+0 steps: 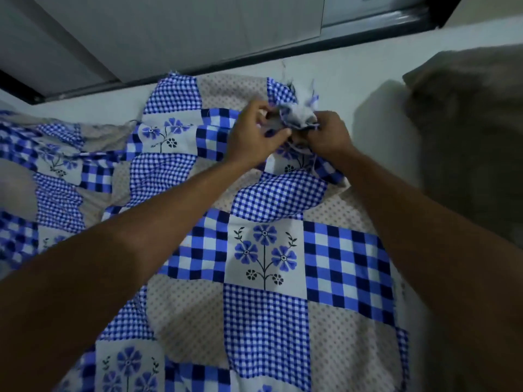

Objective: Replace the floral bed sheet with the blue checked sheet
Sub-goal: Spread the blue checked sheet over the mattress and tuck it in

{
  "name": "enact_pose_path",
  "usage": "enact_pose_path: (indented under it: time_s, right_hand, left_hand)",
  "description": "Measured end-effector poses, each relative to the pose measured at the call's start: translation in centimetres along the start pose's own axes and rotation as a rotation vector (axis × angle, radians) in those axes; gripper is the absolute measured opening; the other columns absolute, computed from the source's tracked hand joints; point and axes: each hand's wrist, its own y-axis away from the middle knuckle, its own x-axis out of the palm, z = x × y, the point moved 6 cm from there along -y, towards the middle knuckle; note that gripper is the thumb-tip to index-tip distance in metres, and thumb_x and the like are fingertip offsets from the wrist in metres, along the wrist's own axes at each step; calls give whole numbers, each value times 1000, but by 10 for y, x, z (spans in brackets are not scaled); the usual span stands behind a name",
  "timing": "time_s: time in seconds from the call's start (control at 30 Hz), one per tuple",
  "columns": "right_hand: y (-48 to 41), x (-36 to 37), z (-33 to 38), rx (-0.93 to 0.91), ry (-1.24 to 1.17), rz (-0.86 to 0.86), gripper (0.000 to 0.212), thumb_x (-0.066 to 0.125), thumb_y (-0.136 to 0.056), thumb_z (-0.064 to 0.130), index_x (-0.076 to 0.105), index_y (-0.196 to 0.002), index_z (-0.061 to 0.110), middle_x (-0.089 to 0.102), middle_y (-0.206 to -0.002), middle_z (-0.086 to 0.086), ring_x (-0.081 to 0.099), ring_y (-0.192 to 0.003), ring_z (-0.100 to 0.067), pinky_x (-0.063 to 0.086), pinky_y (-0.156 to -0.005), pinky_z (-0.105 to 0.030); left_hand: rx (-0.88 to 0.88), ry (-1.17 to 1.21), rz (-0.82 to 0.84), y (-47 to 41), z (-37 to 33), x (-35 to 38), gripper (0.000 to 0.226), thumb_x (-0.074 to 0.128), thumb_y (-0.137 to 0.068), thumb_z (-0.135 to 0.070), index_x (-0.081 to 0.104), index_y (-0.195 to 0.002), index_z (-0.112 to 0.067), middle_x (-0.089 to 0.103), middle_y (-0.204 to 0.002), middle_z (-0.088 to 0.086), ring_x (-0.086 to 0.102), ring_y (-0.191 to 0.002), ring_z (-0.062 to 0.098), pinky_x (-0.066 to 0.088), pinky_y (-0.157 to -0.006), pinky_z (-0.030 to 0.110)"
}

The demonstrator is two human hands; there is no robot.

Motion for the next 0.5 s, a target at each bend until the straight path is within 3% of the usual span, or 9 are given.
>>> enact_pose_path:
  time_s: [0.07,0.13,0.2,0.27,0.33,0.4,0.5]
  right_hand:
    - [-4,-10,-5,80,49,-45,22,61,-80,12,72,-98,7,72,-104,-19,66,-104,-35,51,-83,-39]
    - [-4,-38,-15,192,-11,-161,30,56,-88,8,68,-116,6,68,-119,-19,61,-114,-35,46,-91,-33]
    - [-7,-74,-37,354,-181,-373,37,49,-97,12,57,-134,10,61,-134,-12,55,-124,-27,37,-87,-17]
    - [-8,-100,-56,458,-351,-545,40,44,-102,12,50,-141,8,56,-140,-9,52,-129,-21,30,-78,-5]
    - [-10,-111,-66,474,-519,-636,39,41,-103,5,46,-142,0,54,-141,-15,51,-129,-23,34,-67,3]
    - [-13,-120,-73,468,-639,-647,38,38,-104,4,45,-140,-7,53,-139,-23,53,-126,-31,37,-55,0]
    - [-15,-131,-83,457,-724,-624,41,46,-103,10,45,-141,-3,59,-133,-13,59,-109,-22,41,-62,-7]
  left_hand:
    - [-148,-481,-20,10,47,-23,80,74,-79,-52,37,-141,-17,47,-131,12,53,-111,30,52,-84,46]
    - [-287,-704,97,12,84,-33,91,67,-83,-59,22,-152,-21,33,-148,19,45,-126,41,47,-90,51]
    - [-305,-717,144,-2,95,-35,74,55,-93,-57,29,-149,-18,35,-148,22,48,-124,43,47,-91,52]
    - [-175,-737,134,-23,81,-23,49,47,-100,-44,45,-137,-12,54,-131,23,58,-109,41,52,-84,50]
    - [-63,-747,138,-38,57,-7,29,44,-99,-28,54,-122,-12,63,-112,23,62,-95,39,52,-75,46]
    - [-85,-647,60,-53,32,1,21,44,-96,-19,55,-113,-13,65,-106,23,62,-94,40,45,-69,40]
    - [-93,-308,-57,-76,-22,15,22,41,-95,-18,56,-107,-10,66,-105,22,61,-97,37,39,-72,38]
